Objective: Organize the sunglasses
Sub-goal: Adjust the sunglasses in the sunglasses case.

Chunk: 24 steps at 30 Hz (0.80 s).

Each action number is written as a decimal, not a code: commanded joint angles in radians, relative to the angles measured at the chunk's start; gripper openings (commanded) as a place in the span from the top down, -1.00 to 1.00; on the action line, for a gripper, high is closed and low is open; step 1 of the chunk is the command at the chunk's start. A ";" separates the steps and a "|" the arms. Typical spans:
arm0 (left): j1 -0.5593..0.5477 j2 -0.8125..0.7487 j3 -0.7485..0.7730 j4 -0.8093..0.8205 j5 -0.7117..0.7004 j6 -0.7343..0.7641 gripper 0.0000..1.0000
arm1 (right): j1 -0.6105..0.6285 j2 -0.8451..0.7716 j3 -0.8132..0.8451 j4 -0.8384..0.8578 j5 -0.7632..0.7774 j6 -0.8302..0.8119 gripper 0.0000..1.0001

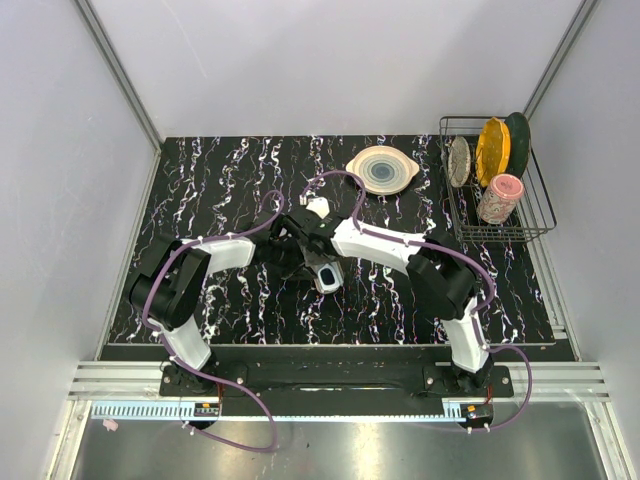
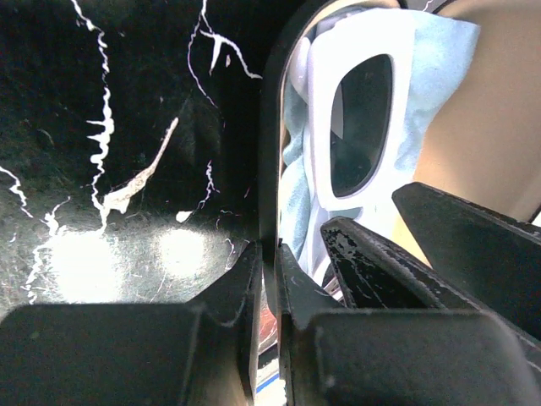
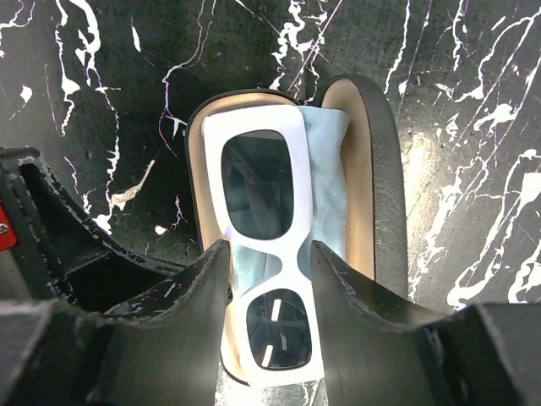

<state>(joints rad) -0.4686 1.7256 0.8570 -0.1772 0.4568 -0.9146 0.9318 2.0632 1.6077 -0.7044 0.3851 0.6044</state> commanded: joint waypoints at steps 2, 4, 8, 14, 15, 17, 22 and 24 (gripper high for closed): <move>-0.004 0.020 0.011 0.012 -0.017 0.006 0.92 | 0.001 -0.120 -0.015 0.063 0.017 0.043 0.06; -0.002 0.025 0.014 0.013 -0.017 0.006 0.92 | 0.001 -0.120 -0.032 0.071 0.020 0.067 0.17; -0.004 0.026 0.016 0.015 -0.012 0.006 0.92 | 0.001 -0.117 -0.058 0.083 0.031 0.109 0.36; -0.004 0.028 0.019 0.015 -0.010 0.006 0.92 | 0.001 -0.153 -0.065 0.088 0.043 0.118 0.54; -0.004 0.028 0.019 0.015 -0.012 0.006 0.92 | 0.001 -0.163 -0.069 0.092 0.044 0.121 0.55; -0.002 0.028 0.020 0.015 -0.012 0.008 0.92 | 0.001 -0.195 -0.077 0.103 0.043 0.117 0.55; -0.002 0.019 0.024 0.005 -0.015 0.016 0.92 | 0.001 -0.299 -0.133 0.151 0.038 0.107 0.46; -0.004 0.014 0.025 0.001 -0.020 0.020 0.91 | -0.001 -0.337 -0.164 0.192 0.028 0.103 0.38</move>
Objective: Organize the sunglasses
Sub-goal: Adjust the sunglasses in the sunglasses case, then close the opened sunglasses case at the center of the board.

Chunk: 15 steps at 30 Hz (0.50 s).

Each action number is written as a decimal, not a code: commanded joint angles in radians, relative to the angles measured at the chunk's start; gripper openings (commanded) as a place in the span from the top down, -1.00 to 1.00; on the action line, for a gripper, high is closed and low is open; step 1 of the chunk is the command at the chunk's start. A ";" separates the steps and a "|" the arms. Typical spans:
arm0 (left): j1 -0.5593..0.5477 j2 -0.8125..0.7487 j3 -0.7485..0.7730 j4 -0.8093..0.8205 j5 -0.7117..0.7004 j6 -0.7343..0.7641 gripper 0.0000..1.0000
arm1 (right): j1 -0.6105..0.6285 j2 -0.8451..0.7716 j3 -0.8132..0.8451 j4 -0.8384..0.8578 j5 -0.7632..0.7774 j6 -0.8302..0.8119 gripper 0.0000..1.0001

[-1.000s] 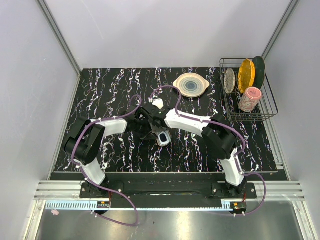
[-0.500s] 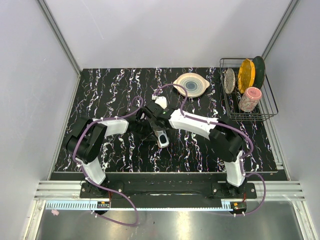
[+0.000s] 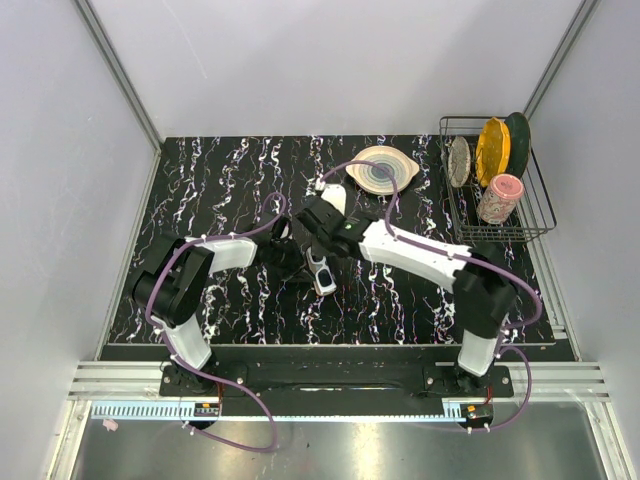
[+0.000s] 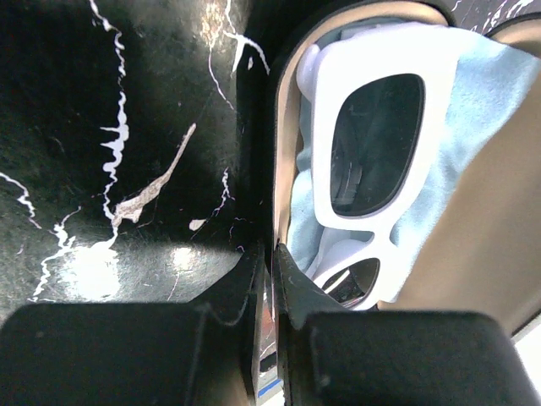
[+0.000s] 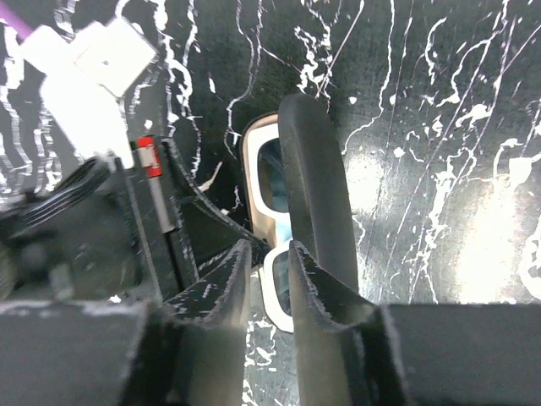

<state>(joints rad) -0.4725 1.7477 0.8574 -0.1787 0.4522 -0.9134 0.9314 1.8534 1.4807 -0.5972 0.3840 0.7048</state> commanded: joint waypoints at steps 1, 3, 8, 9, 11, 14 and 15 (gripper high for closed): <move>0.000 -0.011 0.026 0.004 -0.014 0.019 0.90 | -0.002 -0.167 -0.075 0.102 0.020 0.001 0.34; 0.000 -0.013 0.031 0.004 -0.012 0.019 0.88 | -0.009 -0.210 -0.123 0.161 0.000 0.008 0.27; -0.002 -0.019 0.040 -0.008 -0.015 0.027 0.81 | -0.063 -0.310 -0.235 0.198 -0.051 0.016 0.06; 0.000 -0.020 0.043 -0.014 -0.018 0.030 0.81 | -0.075 -0.316 -0.249 0.206 -0.103 0.007 0.03; 0.000 -0.022 0.048 -0.018 -0.021 0.033 0.77 | -0.118 -0.324 -0.289 0.238 -0.161 -0.002 0.02; 0.000 -0.025 0.052 -0.019 -0.024 0.038 0.76 | -0.154 -0.324 -0.341 0.328 -0.319 -0.092 0.01; 0.000 -0.025 0.054 -0.022 -0.024 0.042 0.75 | -0.158 -0.321 -0.353 0.352 -0.380 -0.108 0.01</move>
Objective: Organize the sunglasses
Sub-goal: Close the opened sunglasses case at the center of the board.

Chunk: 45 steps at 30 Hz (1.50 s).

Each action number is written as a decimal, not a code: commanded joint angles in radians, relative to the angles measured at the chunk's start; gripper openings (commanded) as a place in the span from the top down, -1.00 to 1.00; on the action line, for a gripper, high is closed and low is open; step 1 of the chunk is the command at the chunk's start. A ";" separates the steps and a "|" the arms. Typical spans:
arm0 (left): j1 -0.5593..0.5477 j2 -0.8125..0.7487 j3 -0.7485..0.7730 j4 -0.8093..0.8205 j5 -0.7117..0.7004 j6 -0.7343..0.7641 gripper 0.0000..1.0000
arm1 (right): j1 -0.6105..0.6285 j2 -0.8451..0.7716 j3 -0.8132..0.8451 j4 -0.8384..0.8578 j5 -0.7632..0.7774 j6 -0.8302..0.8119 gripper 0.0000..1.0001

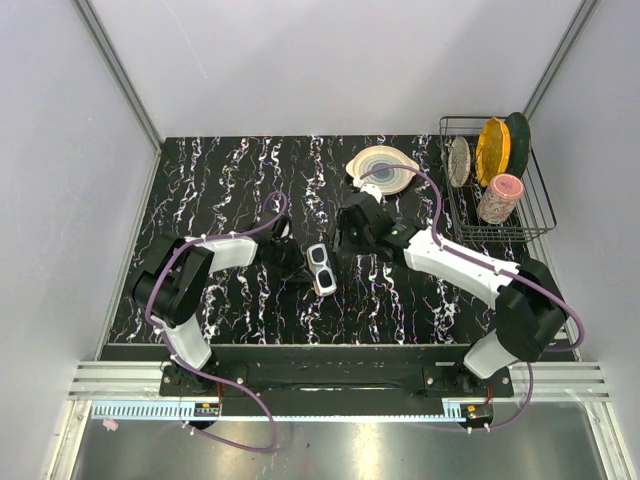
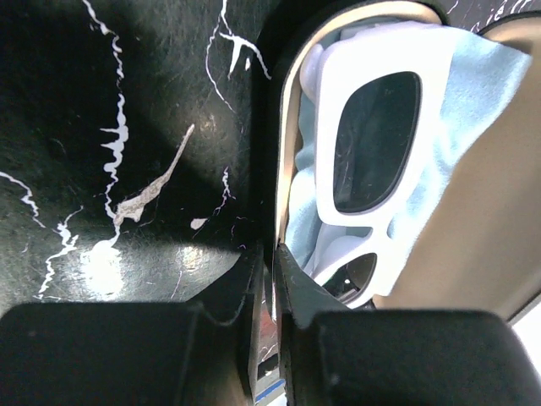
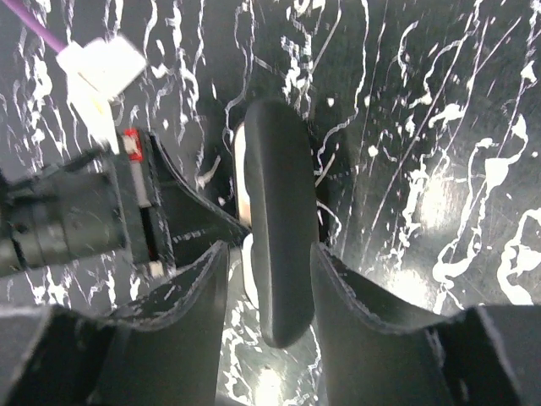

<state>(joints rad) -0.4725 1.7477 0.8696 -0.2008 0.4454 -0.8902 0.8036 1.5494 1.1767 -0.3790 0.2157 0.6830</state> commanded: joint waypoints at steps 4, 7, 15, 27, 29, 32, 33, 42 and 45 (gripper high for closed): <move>-0.003 -0.027 0.048 -0.006 -0.020 0.028 0.74 | -0.043 -0.003 -0.083 0.169 -0.243 -0.105 0.01; -0.005 -0.025 0.051 -0.008 -0.017 0.033 0.73 | -0.060 0.017 -0.095 0.199 -0.297 -0.105 0.03; -0.008 -0.022 0.049 -0.009 -0.016 0.037 0.71 | -0.076 0.054 -0.112 0.224 -0.338 -0.086 0.26; -0.008 -0.019 0.049 -0.014 -0.019 0.042 0.72 | -0.096 0.037 -0.132 0.216 -0.286 -0.089 0.28; -0.008 -0.022 0.049 -0.015 -0.017 0.042 0.72 | -0.096 0.032 -0.134 0.216 -0.282 -0.095 0.28; -0.009 -0.022 0.051 -0.015 -0.017 0.043 0.72 | -0.098 0.017 -0.134 0.223 -0.277 -0.103 0.29; -0.009 -0.024 0.051 -0.015 -0.020 0.043 0.72 | -0.099 0.015 -0.134 0.223 -0.276 -0.105 0.28; -0.008 -0.025 0.051 -0.017 -0.020 0.046 0.73 | -0.109 0.058 -0.147 0.216 -0.280 -0.094 0.43; -0.008 -0.027 0.052 -0.017 -0.020 0.046 0.73 | -0.107 0.064 -0.153 0.216 -0.280 -0.097 0.45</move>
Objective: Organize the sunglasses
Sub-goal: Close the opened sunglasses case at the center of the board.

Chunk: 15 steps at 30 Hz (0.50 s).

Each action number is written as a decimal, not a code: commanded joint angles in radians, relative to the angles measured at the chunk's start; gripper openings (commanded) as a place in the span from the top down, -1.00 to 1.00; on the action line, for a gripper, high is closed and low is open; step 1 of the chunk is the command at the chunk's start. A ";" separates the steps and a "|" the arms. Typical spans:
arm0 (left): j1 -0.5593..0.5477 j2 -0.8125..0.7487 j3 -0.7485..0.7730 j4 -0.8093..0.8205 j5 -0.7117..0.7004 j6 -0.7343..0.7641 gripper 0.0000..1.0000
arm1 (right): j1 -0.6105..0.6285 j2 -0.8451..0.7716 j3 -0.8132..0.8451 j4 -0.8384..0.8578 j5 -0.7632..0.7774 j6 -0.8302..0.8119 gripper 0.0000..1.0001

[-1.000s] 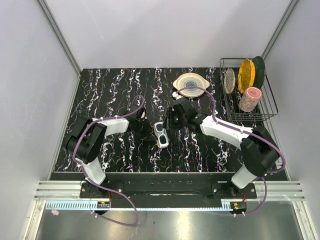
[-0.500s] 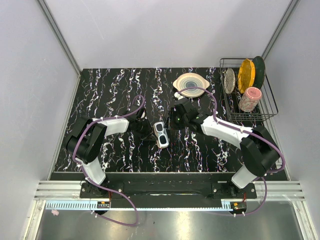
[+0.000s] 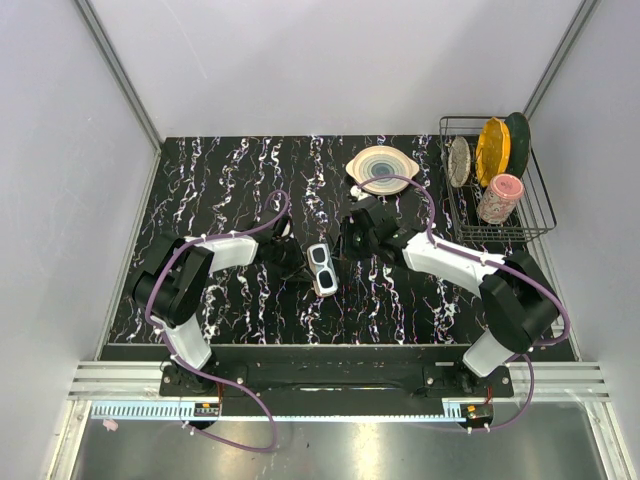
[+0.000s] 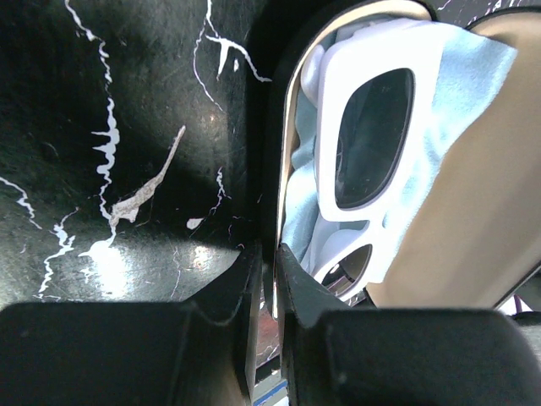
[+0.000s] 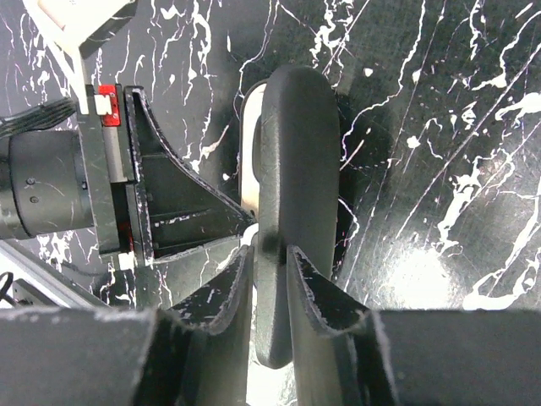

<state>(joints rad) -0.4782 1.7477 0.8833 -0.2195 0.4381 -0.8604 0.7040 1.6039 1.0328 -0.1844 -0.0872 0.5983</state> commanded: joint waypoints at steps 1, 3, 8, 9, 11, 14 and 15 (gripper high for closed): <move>-0.003 -0.027 0.039 0.002 -0.012 0.017 0.72 | -0.009 0.011 -0.011 0.019 0.021 -0.014 0.45; -0.002 -0.025 0.037 0.000 -0.013 0.017 0.73 | -0.011 0.027 -0.011 0.019 0.007 -0.020 0.46; -0.003 -0.027 0.039 0.000 -0.015 0.017 0.73 | -0.011 0.059 -0.007 0.023 -0.035 -0.019 0.53; -0.003 -0.028 0.039 0.002 -0.015 0.017 0.73 | -0.011 0.068 -0.005 0.023 -0.042 -0.015 0.55; -0.003 -0.028 0.042 0.003 -0.015 0.018 0.72 | -0.011 0.077 -0.005 0.028 -0.058 -0.003 0.59; -0.002 -0.030 0.042 0.002 -0.013 0.018 0.73 | -0.009 0.093 -0.007 0.039 -0.078 0.008 0.61; -0.003 -0.028 0.040 0.002 -0.013 0.018 0.73 | -0.011 0.099 -0.007 0.042 -0.086 0.011 0.62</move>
<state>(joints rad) -0.4782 1.7477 0.8845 -0.2256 0.4335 -0.8566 0.6952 1.6440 1.0271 -0.1379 -0.1402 0.6018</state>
